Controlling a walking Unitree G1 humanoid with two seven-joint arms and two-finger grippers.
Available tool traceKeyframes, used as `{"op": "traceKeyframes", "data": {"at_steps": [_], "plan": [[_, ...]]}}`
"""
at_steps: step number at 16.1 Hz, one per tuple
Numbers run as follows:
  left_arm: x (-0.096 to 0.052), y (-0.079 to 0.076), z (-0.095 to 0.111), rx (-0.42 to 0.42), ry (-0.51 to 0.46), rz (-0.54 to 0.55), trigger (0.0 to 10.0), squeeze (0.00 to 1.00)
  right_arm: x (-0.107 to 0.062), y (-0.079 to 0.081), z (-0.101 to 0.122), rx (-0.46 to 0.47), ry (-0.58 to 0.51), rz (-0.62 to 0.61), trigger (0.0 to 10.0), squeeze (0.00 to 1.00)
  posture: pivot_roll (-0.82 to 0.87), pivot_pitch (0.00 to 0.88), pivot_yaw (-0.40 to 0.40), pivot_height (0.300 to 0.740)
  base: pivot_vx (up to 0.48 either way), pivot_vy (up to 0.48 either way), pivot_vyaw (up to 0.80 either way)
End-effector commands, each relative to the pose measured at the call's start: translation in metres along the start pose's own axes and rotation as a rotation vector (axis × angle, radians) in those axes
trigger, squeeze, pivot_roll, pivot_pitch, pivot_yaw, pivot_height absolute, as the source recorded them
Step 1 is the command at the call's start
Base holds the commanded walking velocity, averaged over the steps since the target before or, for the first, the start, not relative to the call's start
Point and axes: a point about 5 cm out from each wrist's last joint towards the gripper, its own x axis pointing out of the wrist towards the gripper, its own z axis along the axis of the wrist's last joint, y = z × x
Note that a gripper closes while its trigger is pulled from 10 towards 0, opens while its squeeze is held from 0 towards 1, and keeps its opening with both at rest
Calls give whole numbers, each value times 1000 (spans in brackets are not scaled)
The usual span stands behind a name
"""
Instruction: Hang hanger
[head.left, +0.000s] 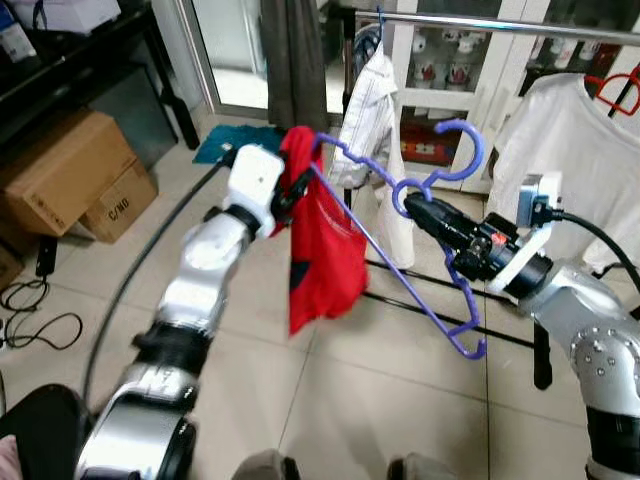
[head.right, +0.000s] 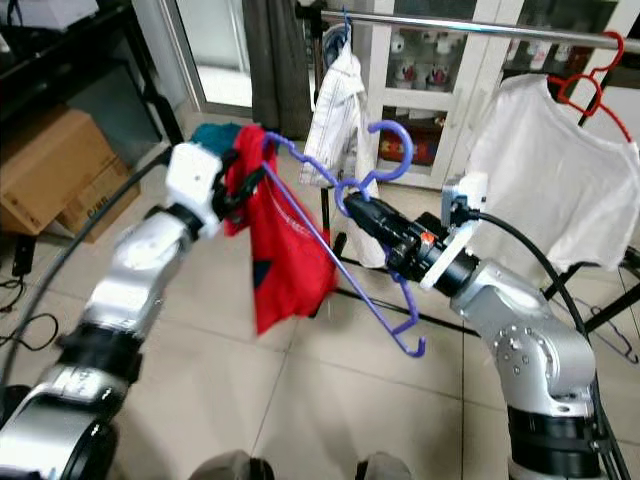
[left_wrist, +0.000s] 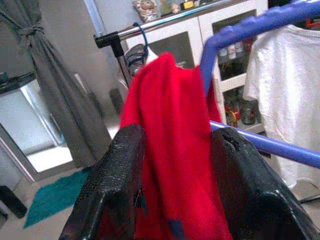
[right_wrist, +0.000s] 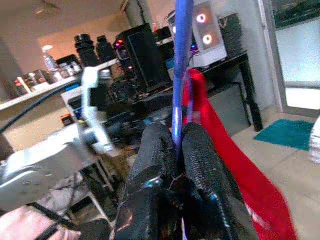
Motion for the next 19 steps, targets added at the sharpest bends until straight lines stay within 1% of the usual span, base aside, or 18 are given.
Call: {"op": "traceKeyframes", "data": {"at_steps": [1,2,3,4,8,11,13,16,17,19], "plan": [[3,0,0,17,-7,8,10000,0,3,10,6,-12,-14,72,0,0,-147,0,81,740,0,0,0],[7,-1,1,22,-13,10,10000,0,3,10,7,-11,-14,76,0,0,-147,0,81,740,0,0,0],[13,-1,5,21,-33,29,4627,0,3,11,7,-11,-13,80,0,0,-160,0,79,740,0,0,0],[16,-2,8,26,-46,35,0,0,3,11,7,-12,-13,79,0,0,-168,0,82,740,0,0,0],[20,-9,12,44,-85,50,0,0,3,11,9,-16,-17,69,0,0,-171,0,84,740,0,0,0],[19,-13,8,57,-85,57,0,0,4,11,9,-14,-16,65,0,0,-168,0,79,740,0,0,0],[18,-12,3,59,-73,60,0,0,5,10,9,-13,-16,66,0,0,-164,0,75,740,0,0,0],[18,-8,-3,37,-43,61,0,0,6,11,10,-10,-16,77,0,0,-164,0,73,740,0,0,0],[17,-4,-7,26,-17,62,0,0,6,11,11,-10,-16,82,0,0,-167,0,72,740,0,0,0],[18,1,-10,19,-1,67,0,0,6,12,11,-10,-17,84,0,0,-170,0,75,740,0,0,0]]}}
